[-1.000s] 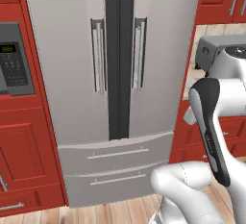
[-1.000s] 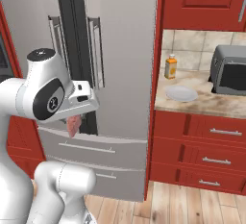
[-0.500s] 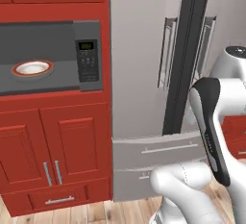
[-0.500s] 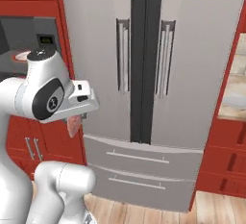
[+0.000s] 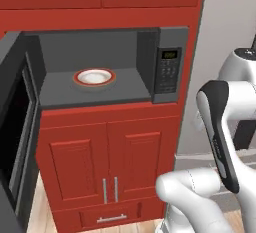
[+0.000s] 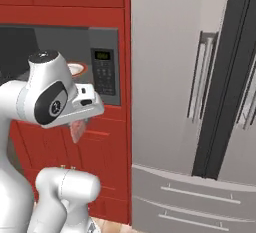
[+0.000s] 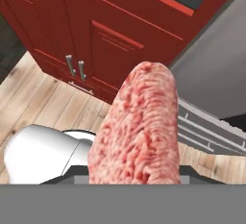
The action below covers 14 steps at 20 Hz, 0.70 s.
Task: Pick the steak from the counter and place it in the microwave.
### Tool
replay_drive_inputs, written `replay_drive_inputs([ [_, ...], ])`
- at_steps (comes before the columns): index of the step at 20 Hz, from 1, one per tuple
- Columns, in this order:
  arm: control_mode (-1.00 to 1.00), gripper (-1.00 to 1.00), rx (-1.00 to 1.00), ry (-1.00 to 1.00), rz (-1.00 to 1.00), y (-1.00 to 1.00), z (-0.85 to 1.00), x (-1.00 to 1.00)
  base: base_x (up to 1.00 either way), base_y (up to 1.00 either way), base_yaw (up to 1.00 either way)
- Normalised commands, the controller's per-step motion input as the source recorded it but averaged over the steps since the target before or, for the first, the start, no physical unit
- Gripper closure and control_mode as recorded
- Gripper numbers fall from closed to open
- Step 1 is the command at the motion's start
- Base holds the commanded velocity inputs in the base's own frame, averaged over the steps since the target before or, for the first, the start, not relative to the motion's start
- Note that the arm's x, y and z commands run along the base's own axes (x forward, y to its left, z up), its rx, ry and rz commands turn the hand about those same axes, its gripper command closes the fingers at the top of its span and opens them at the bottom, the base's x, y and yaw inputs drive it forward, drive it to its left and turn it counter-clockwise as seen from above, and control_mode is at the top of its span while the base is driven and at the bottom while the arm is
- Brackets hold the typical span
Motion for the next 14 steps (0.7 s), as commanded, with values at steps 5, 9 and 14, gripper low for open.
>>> replay_drive_inputs([
  [5, 1.00, 1.00, 0.00, 0.00, 0.00, 0.00, 0.00, 0.00, 0.24, 1.00, 0.00],
  [9, 1.00, 1.00, 0.00, 0.00, 0.00, 0.00, 0.00, 0.00, 0.23, 0.70, 0.00],
  [14, 1.00, 1.00, 0.00, 0.00, 0.00, 0.00, 0.00, 0.00, 0.39, 0.19, 0.00],
])
